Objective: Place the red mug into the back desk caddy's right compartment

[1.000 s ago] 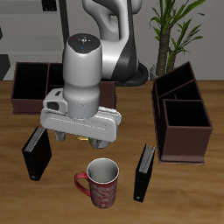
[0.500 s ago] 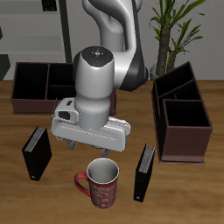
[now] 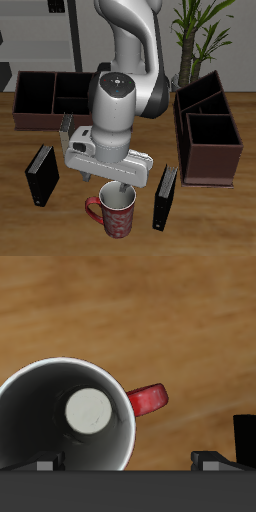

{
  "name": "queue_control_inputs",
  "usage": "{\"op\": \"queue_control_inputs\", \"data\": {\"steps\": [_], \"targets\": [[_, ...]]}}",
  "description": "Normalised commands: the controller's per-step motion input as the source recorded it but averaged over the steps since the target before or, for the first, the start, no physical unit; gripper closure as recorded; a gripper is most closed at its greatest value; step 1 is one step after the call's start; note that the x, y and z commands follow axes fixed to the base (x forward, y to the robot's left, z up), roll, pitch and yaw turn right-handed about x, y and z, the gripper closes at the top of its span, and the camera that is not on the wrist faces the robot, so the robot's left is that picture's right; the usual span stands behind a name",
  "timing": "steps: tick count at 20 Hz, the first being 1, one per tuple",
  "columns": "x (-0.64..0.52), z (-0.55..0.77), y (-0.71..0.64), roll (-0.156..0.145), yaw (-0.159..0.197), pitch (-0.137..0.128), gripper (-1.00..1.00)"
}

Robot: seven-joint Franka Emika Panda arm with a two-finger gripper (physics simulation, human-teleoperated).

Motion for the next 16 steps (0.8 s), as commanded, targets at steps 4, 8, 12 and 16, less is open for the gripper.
{"op": "queue_control_inputs", "data": {"steps": [4,8,12,16], "targets": [[0.03,-0.27,-0.04,-0.004,-0.033,0.033,-1.0],[0.01,-0.29,-0.02,-0.012,0.007,0.031,1.0],[-0.02,-0.17,0.03,0.029,-0.012,0.019,1.0],[-0.04,-0.03,0.01,-0.002,0.005,0.006,1.0]]}}
